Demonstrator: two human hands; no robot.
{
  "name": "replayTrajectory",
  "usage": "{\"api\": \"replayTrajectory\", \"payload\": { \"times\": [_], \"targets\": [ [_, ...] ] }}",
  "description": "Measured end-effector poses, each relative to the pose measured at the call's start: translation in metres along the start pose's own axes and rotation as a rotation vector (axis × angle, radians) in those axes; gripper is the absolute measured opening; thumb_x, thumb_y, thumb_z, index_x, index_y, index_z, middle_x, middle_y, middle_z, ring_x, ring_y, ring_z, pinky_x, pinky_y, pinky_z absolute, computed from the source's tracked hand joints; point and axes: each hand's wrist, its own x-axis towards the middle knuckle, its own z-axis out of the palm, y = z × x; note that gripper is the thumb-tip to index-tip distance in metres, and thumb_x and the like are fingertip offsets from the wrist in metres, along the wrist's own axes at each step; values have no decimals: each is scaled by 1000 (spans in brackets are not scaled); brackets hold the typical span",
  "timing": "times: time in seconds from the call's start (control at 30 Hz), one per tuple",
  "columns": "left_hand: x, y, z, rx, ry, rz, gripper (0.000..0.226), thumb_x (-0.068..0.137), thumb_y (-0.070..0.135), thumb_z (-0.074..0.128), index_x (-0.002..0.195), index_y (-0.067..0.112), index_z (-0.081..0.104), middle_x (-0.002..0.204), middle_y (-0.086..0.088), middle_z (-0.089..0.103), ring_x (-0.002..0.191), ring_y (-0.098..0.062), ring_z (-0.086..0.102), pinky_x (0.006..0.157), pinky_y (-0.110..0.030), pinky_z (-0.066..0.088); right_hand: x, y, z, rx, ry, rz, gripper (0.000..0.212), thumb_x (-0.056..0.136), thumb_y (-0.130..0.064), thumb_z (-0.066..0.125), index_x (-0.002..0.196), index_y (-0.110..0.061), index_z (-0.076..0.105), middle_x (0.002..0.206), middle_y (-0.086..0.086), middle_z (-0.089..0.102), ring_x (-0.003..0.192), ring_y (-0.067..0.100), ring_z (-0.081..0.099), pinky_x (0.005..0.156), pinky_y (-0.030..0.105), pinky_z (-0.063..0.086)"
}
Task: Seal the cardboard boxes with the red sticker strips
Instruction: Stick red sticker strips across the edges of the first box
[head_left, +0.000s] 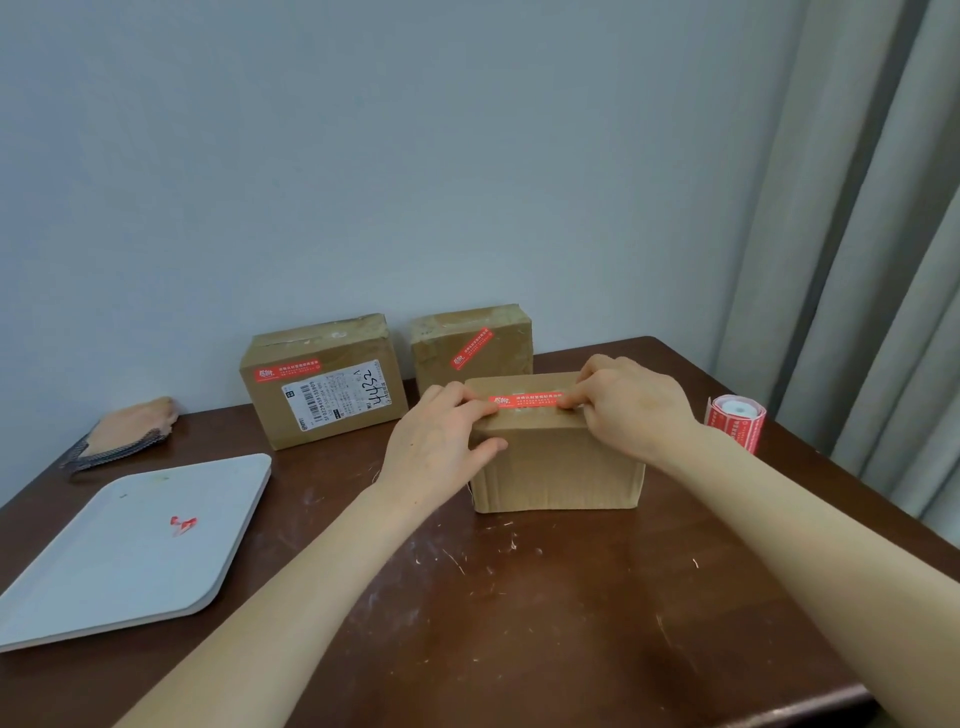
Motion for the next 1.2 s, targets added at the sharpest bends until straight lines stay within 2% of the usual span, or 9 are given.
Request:
{"api": "replayTrajectory", "payload": {
  "times": [0.17, 0.3, 0.4, 0.5, 0.67, 0.8, 0.9, 1.03, 1.2],
  "targets": [
    [2, 3, -3, 33, -19, 17, 46, 84, 51, 58, 125, 30, 57, 116, 11, 54, 104, -10, 45, 76, -20, 39, 1, -1, -1, -26, 22, -8, 35, 97, -22, 41, 115, -37, 67, 120, -5, 54, 111, 18, 46, 75, 29, 36],
    [2, 4, -1, -5, -12, 4, 46, 83, 51, 60, 123, 28, 60, 117, 13, 52, 105, -9, 42, 78, -21, 42, 1, 1, -1, 31, -12, 11, 35, 97, -21, 41, 116, -36, 66, 123, -6, 53, 113, 17, 46, 78, 31, 38],
    [9, 8, -4, 0, -16, 25, 61, 79, 55, 62, 130, 24, 52, 127, 10, 46, 116, -9, 39, 87, -25, 43, 3, 4, -4, 45, 31, 31, 36, 96, -20, 39, 121, -29, 63, 126, -3, 53, 115, 20, 49, 85, 35, 44],
    [12, 9, -1, 38, -38, 13, 72, 76, 62, 60, 135, 23, 46, 133, 8, 43, 122, -11, 36, 93, -27, 41, 0, 7, -2, 16, 29, 34, 37, 98, -24, 37, 128, -30, 58, 125, -1, 51, 114, 20, 46, 85, 35, 43],
    [15, 7, 1, 63, -88, 13, 67, 79, 64, 56, 132, 24, 51, 129, 9, 47, 119, -10, 38, 89, -26, 43, 1, 4, 1, -54, -5, -3, 40, 99, -23, 34, 128, -38, 58, 119, 2, 49, 110, 22, 44, 79, 30, 36],
    [9, 5, 1, 59, -78, 35, 65, 81, 61, 56, 134, 24, 49, 129, 10, 49, 118, -10, 40, 87, -24, 42, 3, 4, 0, -62, -12, -1, 37, 99, -25, 35, 124, -33, 61, 118, 0, 51, 108, 21, 46, 73, 30, 35],
    [5, 4, 2, 29, -33, 33, 59, 84, 56, 57, 133, 24, 52, 131, 11, 50, 119, -10, 41, 88, -24, 41, 2, 2, 2, -48, -29, -18, 37, 100, -25, 36, 123, -39, 61, 119, 0, 50, 110, 21, 45, 75, 30, 35],
    [0, 5, 2, 6, -6, 49, 52, 85, 51, 59, 129, 23, 57, 129, 11, 54, 115, -11, 50, 86, -24, 43, 0, 3, -4, -34, -20, -26, 36, 99, -26, 38, 119, -41, 64, 122, -3, 53, 110, 20, 48, 79, 33, 42],
    [0, 5, 0, -11, 5, 42, 45, 84, 48, 61, 122, 24, 63, 123, 12, 58, 109, -10, 55, 81, -24, 45, -4, 3, -2, -4, -26, -20, 36, 99, -25, 38, 121, -40, 63, 125, -6, 51, 112, 18, 46, 77, 30, 37]
  ]
}}
